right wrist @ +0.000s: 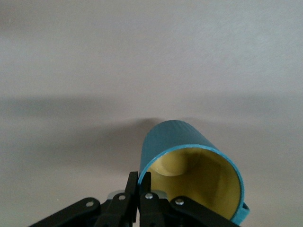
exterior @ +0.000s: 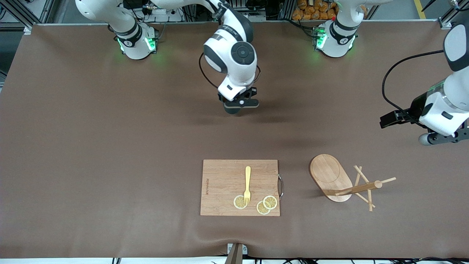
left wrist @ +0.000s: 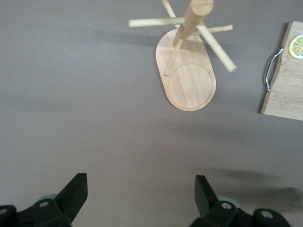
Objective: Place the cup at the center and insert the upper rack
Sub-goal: 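Carry the mug to the table center while the left gripper approaches, then release the mug with the right gripper while the left gripper reaches it, then grasp the mug handle with the left gripper and lift it, then carry the mug with the left gripper toward the wooden mug tree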
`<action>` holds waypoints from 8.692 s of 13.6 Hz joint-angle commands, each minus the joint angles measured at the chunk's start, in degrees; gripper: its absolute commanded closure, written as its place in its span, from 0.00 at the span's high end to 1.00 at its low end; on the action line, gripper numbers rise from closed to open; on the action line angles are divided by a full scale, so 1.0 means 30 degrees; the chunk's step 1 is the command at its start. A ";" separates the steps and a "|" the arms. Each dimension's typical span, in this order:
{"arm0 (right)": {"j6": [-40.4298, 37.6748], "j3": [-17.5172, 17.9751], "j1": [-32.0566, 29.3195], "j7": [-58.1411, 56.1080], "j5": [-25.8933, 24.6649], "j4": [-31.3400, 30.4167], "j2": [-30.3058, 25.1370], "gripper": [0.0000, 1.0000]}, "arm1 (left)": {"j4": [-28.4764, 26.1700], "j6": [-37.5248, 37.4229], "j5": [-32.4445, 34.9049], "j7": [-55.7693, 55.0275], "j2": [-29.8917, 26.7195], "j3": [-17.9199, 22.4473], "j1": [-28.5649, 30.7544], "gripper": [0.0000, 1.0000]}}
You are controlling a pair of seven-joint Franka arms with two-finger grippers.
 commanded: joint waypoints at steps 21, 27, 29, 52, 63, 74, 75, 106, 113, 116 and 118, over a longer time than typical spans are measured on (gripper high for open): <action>0.0651 -0.0191 0.0512 0.0089 0.0180 0.0976 0.0586 1.00 | -0.0006 -0.1332 0.0335 -1.2617 0.0406 -0.0775 -0.4264 1.00; -0.4797 -0.0221 -0.4931 -0.3580 0.0064 0.2443 -0.4711 1.00 | 0.0023 -0.2476 0.1565 -1.8366 0.0318 -0.1270 -0.7256 1.00; -0.5912 -0.0221 -0.7242 -0.4949 0.0034 0.2414 -0.6266 1.00 | 0.0052 -0.2418 0.1565 -2.0824 0.0463 -0.1973 -0.8045 1.00; -1.3444 -0.0221 -1.9912 -1.8992 -0.2544 0.2824 -0.9701 1.00 | 0.1254 0.3499 0.6750 -4.0521 0.9779 -0.2211 -1.9768 0.99; -1.3681 -0.0192 -1.9648 -1.8962 -0.2515 0.2824 -0.9555 1.00 | 0.1224 0.4116 0.7451 -4.1754 1.0484 -0.2181 -2.0178 0.50; -1.2686 -0.0192 -1.9474 -1.7820 -0.2368 0.3059 -0.9467 1.00 | 0.1282 0.4116 0.7922 -4.1725 1.0835 -0.2035 -2.0178 0.12; -1.2714 -0.0192 -1.9414 -1.7791 -0.2340 0.3059 -0.9496 1.00 | 0.1254 0.4116 0.7922 -4.1725 1.0806 -0.2006 -2.0178 0.00; -1.2890 -0.0104 -1.9120 -1.7732 -0.2134 0.3967 -0.9584 1.00 | 0.1371 0.1133 -0.8185 -1.7509 0.2251 -0.2182 -0.2694 0.00; -1.2920 -0.0104 -1.9121 -1.7732 -0.2134 0.3967 -0.9584 1.00 | 0.1342 -0.0922 -1.1729 -1.1701 0.2602 -0.2152 0.1202 0.00; -1.2920 -0.0133 -1.9121 -1.7732 -0.2134 0.3967 -0.9584 1.00 | 0.1370 -0.2004 -1.4043 -0.9681 0.3245 -0.2123 0.3077 0.00; -1.2920 -0.0104 -1.9091 -1.7732 -0.2134 0.3967 -0.9584 1.00 | 0.1341 -0.2562 -1.5012 -0.8799 0.3597 -0.2123 0.3754 0.00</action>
